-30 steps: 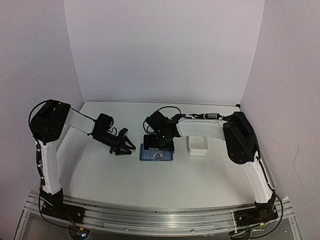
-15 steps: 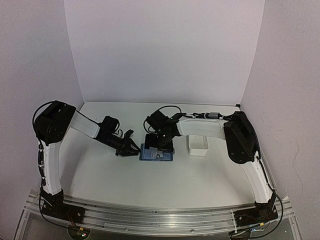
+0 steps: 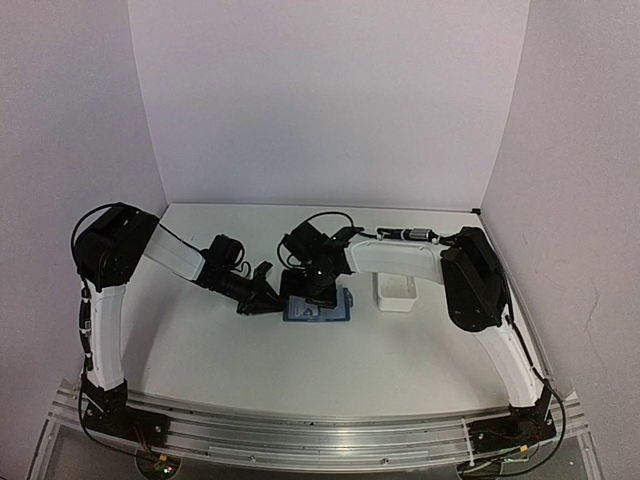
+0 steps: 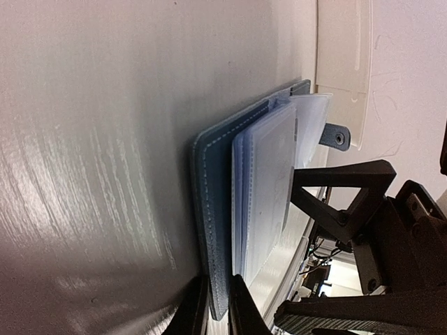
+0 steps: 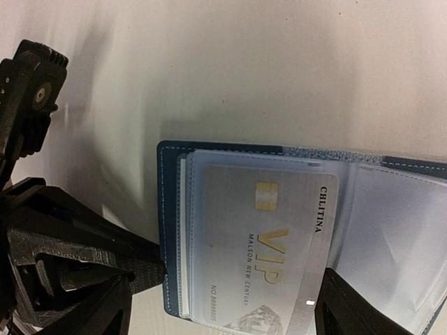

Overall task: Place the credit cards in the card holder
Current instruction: Insert the credit card into the card holder.

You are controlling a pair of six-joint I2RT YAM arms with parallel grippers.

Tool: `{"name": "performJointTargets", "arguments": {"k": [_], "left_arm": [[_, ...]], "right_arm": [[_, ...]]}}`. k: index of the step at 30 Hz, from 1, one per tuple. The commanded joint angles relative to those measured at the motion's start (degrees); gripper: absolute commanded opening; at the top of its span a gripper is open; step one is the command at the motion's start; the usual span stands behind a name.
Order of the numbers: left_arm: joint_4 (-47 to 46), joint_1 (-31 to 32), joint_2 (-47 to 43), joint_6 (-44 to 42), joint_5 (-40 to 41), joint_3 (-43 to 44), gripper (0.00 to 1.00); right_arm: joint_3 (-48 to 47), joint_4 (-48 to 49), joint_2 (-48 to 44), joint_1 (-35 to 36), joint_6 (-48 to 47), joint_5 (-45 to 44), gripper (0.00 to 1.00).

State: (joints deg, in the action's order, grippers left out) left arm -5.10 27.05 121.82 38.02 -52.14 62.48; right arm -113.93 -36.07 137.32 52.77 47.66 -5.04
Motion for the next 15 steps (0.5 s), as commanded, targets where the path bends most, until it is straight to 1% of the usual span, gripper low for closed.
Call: {"name": "performJointTargets", "arguments": {"k": [1, 3, 6, 12, 15], "left_arm": [[5.8, 0.8, 4.1, 0.1, 9.0, -2.7, 0.12], [5.9, 0.8, 4.1, 0.0, 8.9, -2.7, 0.12], [5.7, 0.7, 4.0, 0.0, 8.8, -2.7, 0.12], [6.7, 0.3, 3.9, -0.3, 9.0, -2.4, 0.11], [9.5, -0.4, 3.5, -2.5, 9.3, -1.2, 0.10]], "right_arm": [[-3.4, 0.9, 2.3, 0.8, -0.7, 0.7, 0.86], [-5.1, 1.9, 3.5, 0.8, -1.0, 2.5, 0.87], [-4.3, 3.3, 3.5, 0.9, 1.7, 6.4, 0.87], [1.4, 4.1, 0.2, 0.9, 1.7, 5.5, 0.87], [1.3, 4.0, -0.3, 0.9, 0.6, 5.1, 0.87]]}}
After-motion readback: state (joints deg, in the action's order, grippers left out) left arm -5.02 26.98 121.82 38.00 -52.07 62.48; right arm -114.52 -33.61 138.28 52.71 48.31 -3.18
